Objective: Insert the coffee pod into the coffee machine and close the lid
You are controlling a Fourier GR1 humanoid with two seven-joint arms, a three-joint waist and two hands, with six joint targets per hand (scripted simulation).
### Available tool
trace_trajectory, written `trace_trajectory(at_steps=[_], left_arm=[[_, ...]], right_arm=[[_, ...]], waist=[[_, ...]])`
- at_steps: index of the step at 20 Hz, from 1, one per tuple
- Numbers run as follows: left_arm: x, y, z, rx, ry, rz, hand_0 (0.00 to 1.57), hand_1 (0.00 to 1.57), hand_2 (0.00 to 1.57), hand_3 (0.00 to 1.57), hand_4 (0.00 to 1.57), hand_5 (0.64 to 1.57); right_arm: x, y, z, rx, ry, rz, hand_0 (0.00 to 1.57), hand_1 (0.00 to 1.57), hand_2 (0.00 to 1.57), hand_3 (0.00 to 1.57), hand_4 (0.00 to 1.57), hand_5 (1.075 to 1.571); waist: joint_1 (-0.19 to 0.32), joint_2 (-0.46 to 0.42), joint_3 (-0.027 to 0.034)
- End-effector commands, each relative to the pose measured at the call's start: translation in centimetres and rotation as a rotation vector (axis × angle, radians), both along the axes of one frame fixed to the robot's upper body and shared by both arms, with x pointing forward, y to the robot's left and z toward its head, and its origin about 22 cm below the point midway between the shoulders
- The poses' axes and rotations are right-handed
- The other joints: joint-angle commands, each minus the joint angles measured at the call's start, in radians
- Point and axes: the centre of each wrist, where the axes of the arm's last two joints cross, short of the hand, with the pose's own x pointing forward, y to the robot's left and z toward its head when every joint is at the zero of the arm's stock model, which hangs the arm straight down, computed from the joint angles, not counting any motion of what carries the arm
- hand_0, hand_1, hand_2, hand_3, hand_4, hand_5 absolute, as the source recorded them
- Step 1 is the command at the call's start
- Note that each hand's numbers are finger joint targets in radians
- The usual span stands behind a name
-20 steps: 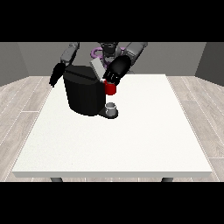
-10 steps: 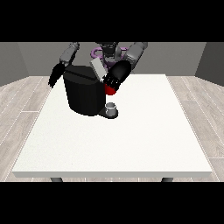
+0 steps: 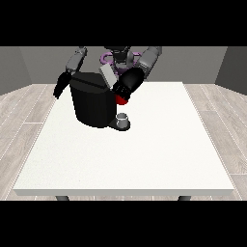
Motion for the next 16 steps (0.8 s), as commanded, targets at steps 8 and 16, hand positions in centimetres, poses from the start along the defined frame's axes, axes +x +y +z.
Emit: trace_trajectory(at_steps=[8, 16], left_arm=[[-0.5, 1.6, 1.9, 0.084, -0.126, 0.022, 0.81, 0.81, 0.91, 0.66, 0.0, 1.571], [-0.3, -0.2, 1.4, 0.102, -0.12, 0.037, 0.0, 0.0, 0.57, 0.47, 0.0, 1.571]], right_arm=[[0.1, 1.8, 1.3, -0.02, -0.034, 0.001, 0.0, 0.0, 0.0, 0.0, 0.21, 1.571], [1.1, 0.6, 0.6, 0.016, -0.018, -0.016, 0.0, 0.0, 0.0, 0.0, 0.17, 1.571]], waist=[[-0.023, 0.041, -0.0016], [0.022, 0.042, -0.0008]])
